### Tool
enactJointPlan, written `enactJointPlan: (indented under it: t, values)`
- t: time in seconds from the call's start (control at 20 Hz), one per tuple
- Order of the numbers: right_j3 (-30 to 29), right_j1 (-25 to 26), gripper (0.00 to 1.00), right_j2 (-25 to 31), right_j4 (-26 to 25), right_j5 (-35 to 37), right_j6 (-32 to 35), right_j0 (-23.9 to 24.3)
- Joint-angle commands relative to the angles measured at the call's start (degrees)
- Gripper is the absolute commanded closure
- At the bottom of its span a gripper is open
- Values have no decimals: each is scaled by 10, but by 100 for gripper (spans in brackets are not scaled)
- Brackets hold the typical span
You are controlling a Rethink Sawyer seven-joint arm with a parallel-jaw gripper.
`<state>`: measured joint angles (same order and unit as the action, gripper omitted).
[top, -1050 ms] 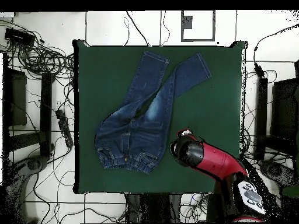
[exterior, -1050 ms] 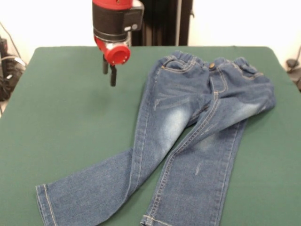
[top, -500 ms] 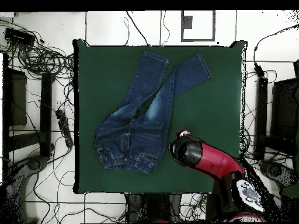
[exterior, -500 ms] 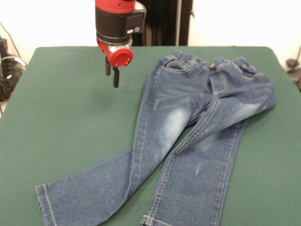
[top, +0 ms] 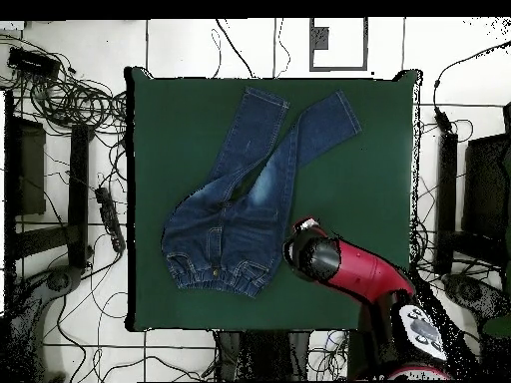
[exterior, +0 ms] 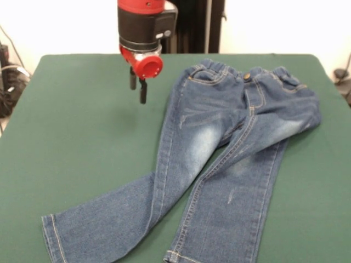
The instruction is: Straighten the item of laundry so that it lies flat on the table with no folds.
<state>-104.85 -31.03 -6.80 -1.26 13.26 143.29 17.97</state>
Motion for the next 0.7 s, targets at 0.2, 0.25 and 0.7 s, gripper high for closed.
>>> enactJointPlan:
  t: [0.2, 0.25, 0.7]
  values:
    - [-13, 8, 0, 79, 13, -36, 57, -41]
    - [-9, 7, 0, 74, 6, -37, 51, -49]
    - [-44, -108, 0, 94, -26, 21, 3, -91]
